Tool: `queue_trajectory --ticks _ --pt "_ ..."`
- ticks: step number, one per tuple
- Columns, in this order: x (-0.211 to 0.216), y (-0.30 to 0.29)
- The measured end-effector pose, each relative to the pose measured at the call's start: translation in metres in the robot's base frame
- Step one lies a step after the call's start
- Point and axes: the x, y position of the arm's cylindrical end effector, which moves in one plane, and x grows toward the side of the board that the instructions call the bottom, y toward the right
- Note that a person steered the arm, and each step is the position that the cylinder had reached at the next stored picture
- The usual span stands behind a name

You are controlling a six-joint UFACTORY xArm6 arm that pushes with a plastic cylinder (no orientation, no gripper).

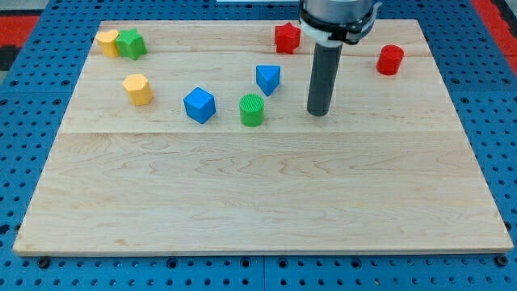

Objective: Place the blue cube to the bottom right of the green circle

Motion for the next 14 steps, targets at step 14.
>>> queue_trajectory --ticks 14 --pt "0.07 -0.156"
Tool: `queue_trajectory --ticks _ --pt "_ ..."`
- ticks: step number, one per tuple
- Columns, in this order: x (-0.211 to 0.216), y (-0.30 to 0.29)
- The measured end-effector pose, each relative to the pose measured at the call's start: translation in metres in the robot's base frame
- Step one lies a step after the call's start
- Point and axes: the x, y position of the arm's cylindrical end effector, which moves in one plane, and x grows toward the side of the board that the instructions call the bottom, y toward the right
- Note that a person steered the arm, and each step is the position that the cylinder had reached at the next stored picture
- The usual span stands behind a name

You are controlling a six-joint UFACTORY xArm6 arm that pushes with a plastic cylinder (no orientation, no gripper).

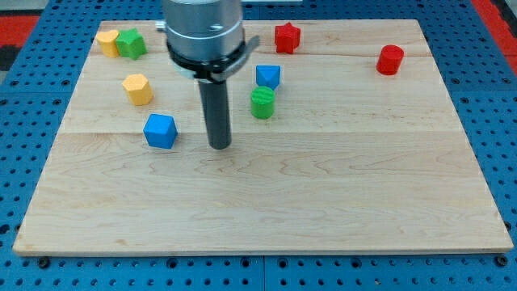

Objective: Place the blue cube to the bottom right of the green circle

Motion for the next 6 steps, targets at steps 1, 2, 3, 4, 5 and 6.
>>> queue_trajectory --ticks 1,2,3,4,5,6 --pt "0.049 -0.046" --pt "0.043 -0.138" --pt "0.0 -0.151" --pt "-0.018 -0.097" --pt "-0.015 -0.012" --pt "-0.015 0.046"
